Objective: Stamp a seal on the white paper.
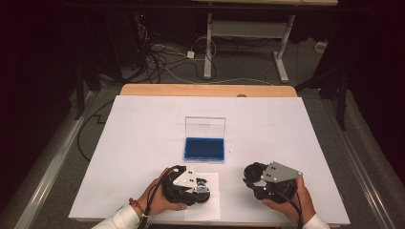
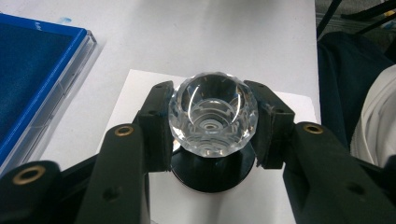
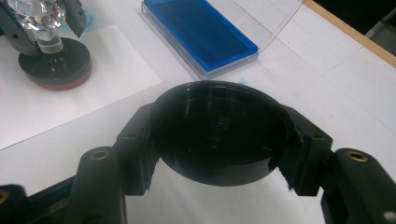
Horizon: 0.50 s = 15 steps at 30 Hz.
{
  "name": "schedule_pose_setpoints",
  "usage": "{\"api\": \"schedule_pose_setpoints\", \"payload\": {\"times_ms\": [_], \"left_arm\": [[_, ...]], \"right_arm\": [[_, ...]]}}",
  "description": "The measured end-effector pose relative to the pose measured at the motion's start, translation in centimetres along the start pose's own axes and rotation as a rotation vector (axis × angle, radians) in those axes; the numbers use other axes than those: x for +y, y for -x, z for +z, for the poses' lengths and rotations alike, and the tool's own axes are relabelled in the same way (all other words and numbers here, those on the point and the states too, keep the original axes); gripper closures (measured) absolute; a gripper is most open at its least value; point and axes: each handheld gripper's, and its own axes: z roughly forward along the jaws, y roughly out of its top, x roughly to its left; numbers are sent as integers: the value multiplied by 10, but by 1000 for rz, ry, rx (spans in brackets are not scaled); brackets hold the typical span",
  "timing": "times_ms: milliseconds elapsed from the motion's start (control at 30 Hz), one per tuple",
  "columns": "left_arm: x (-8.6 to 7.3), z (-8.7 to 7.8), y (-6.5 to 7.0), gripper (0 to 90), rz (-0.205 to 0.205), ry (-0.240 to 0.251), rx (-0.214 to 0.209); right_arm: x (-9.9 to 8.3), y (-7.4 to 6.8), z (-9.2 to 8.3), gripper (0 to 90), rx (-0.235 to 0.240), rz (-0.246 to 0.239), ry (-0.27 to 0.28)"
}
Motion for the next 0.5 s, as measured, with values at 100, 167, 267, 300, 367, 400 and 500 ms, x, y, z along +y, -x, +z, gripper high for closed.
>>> {"api": "schedule_pose_setpoints", "payload": {"times_ms": [100, 167, 267, 300, 367, 400, 500], "left_arm": [[0, 0, 0, 541, -2, 1, 0], [0, 0, 1, 541, -2, -2, 4], [1, 1, 1, 541, 3, -7, 7], [1, 1, 2, 541, 2, -7, 10], [1, 0, 2, 541, 3, -10, 9], [1, 0, 1, 541, 1, -9, 8], [1, 0, 1, 541, -1, -9, 10]], "right_arm": [[-1, 1, 0, 385, 1, -2, -3], [0, 0, 0, 385, 0, -2, -2], [0, 0, 0, 385, 3, -3, -1], [0, 0, 0, 385, 3, -2, -2], [0, 0, 1, 385, 3, -3, -3], [0, 0, 1, 385, 3, -4, -3], [0, -1, 1, 385, 4, -3, -4]]}}
